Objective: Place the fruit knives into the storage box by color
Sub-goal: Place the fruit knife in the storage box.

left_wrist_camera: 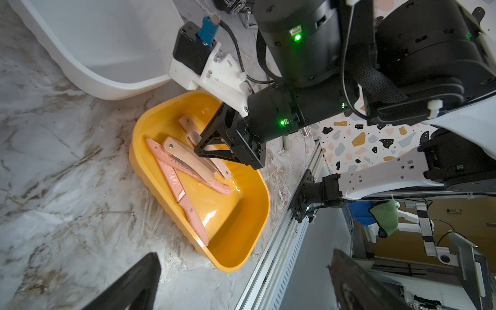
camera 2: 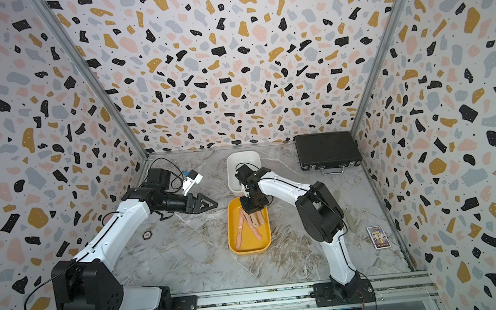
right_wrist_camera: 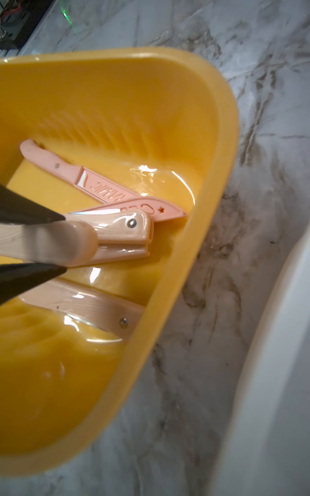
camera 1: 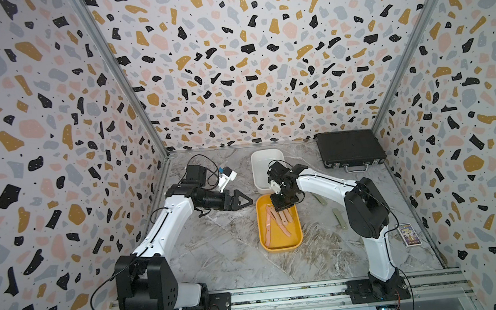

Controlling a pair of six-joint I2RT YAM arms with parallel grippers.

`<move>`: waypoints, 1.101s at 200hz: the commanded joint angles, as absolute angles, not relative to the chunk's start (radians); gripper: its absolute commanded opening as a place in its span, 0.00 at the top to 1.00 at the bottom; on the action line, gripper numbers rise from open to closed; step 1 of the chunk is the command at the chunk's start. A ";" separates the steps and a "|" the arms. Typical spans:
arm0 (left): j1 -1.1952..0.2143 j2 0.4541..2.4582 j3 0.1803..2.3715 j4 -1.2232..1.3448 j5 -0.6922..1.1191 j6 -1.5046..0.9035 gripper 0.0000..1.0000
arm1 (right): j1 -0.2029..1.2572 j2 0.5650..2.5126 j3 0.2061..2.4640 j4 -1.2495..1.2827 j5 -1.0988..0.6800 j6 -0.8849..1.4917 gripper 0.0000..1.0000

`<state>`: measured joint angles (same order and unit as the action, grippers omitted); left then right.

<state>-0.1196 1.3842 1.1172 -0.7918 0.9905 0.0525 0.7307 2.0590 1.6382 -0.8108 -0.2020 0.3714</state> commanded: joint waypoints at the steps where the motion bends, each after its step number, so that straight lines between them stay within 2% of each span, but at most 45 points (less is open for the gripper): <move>1: -0.117 1.378 1.103 -0.778 1.008 0.067 0.01 | 0.732 2.054 1.635 -0.800 -0.212 0.385 0.83; 16: -0.117 1.377 1.101 -0.774 1.006 0.065 0.01 | 0.732 2.047 1.633 -0.800 -0.207 0.385 0.80; 39: -0.116 1.371 1.097 -0.768 1.003 0.061 0.01 | 0.732 2.011 1.628 -0.794 -0.191 0.385 0.62; 65: -0.117 1.360 1.091 -0.756 0.991 0.053 0.02 | 0.733 1.969 1.624 -0.786 -0.169 0.386 0.54; 127: -0.117 1.327 1.087 -0.739 0.950 0.044 0.02 | 0.732 1.887 1.594 -0.756 -0.160 0.389 0.51; 168: -0.116 1.318 1.156 -0.740 0.849 0.046 0.03 | 0.724 1.814 1.585 -0.770 -0.110 0.370 0.44; 220: -0.119 1.384 1.274 -0.721 0.791 0.033 0.04 | 0.632 1.804 1.596 -0.785 -0.089 0.357 0.41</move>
